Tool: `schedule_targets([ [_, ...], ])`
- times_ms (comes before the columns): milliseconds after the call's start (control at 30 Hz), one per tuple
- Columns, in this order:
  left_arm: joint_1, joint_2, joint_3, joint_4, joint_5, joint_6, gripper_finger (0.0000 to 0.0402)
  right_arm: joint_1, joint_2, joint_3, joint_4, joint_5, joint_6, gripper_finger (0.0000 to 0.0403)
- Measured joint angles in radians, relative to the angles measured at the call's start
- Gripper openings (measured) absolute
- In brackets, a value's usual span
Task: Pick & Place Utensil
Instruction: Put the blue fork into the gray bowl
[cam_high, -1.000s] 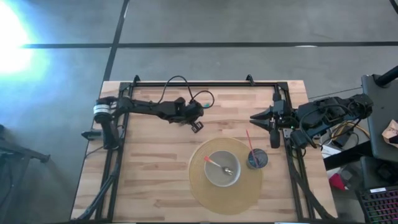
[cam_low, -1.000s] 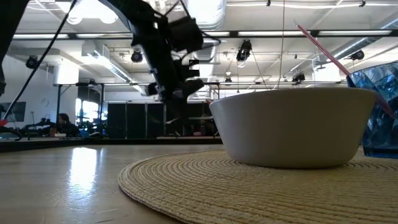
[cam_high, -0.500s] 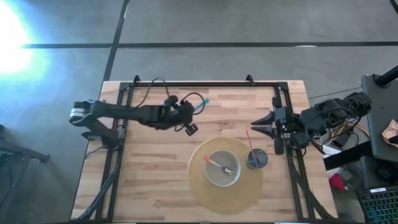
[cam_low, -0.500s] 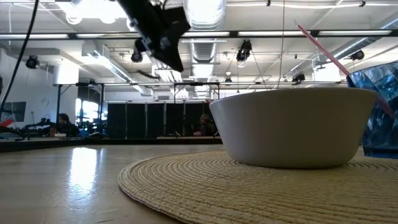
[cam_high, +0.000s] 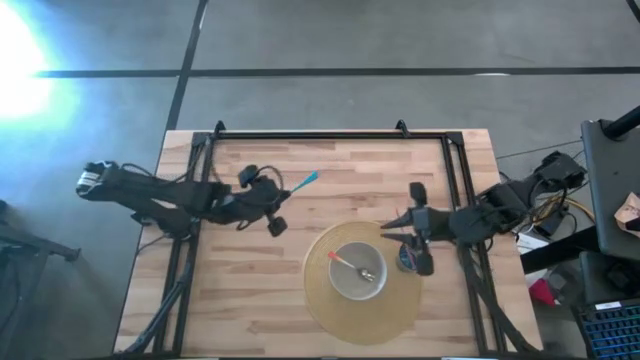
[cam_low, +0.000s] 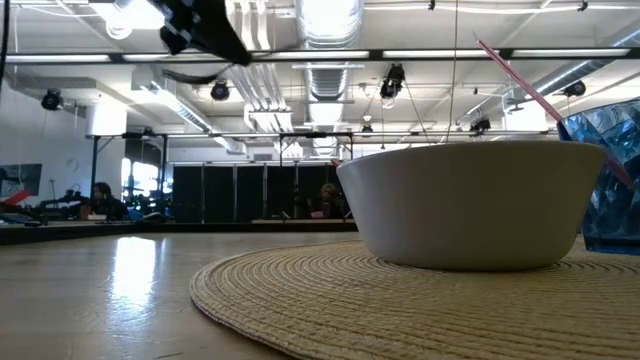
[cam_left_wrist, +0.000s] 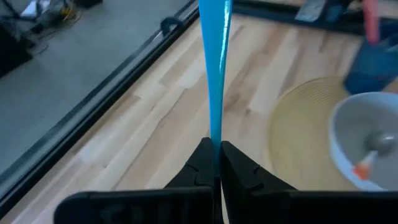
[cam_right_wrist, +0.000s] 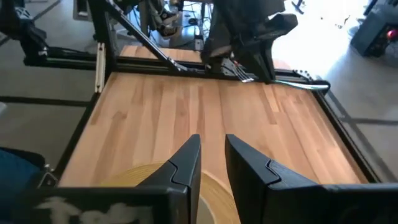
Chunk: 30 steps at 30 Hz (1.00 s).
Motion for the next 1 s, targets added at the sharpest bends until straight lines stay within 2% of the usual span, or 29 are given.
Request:
schedule_targets([
  [167, -0.094, -0.058, -0.018, 0.035, -0.088, 0.013, 0.0005, 0.000, 0.056, 0.001, 0.078, 0.001, -0.077, 0.0068],
  [333, -0.169, -0.054, -0.018, 0.127, -0.222, 0.087, 0.0005, 0.000, 0.101, 0.002, 0.194, 0.001, -0.193, 0.0068],
  [600, -0.198, 0.024, -0.017, 0.202, -0.295, 0.116, 0.0007, 0.000, 0.177, 0.002, 0.284, 0.001, -0.321, 0.0068],
  [1000, -0.200, 0.158, -0.017, 0.330, -0.349, 0.112, 0.0007, 0.000, 0.286, 0.002, 0.289, 0.002, -0.336, 0.0068],
])
